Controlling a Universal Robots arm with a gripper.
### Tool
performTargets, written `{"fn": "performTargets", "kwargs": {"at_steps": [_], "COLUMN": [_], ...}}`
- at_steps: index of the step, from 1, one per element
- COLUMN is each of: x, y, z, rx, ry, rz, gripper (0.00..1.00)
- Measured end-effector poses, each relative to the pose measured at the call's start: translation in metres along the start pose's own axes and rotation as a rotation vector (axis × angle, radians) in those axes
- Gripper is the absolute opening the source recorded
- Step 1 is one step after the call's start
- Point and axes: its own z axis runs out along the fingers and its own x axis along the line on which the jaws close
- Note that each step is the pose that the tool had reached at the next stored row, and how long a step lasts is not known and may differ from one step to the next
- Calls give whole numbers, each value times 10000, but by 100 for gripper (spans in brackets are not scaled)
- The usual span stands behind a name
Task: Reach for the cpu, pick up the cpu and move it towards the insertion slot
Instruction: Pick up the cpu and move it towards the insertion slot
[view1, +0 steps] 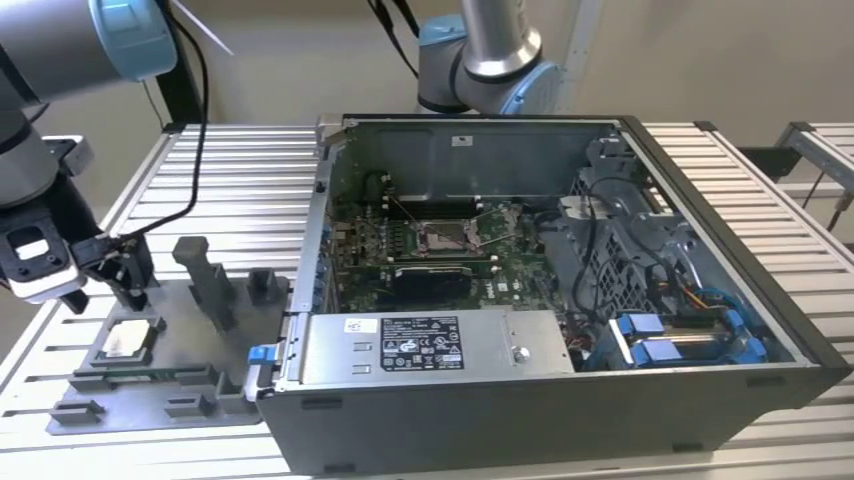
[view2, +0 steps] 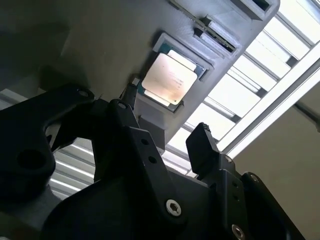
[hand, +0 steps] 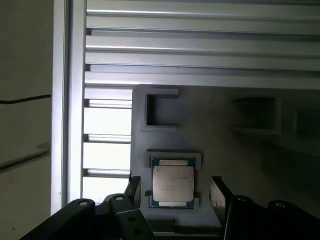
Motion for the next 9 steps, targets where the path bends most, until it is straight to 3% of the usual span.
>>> {"fn": "performTargets", "kwargs": {"at_steps": [9], "x": [1], "y": [-83], "z": [161], "rx": [-2], "ry": [-2], "rz": [-1], "gripper": [100]}}
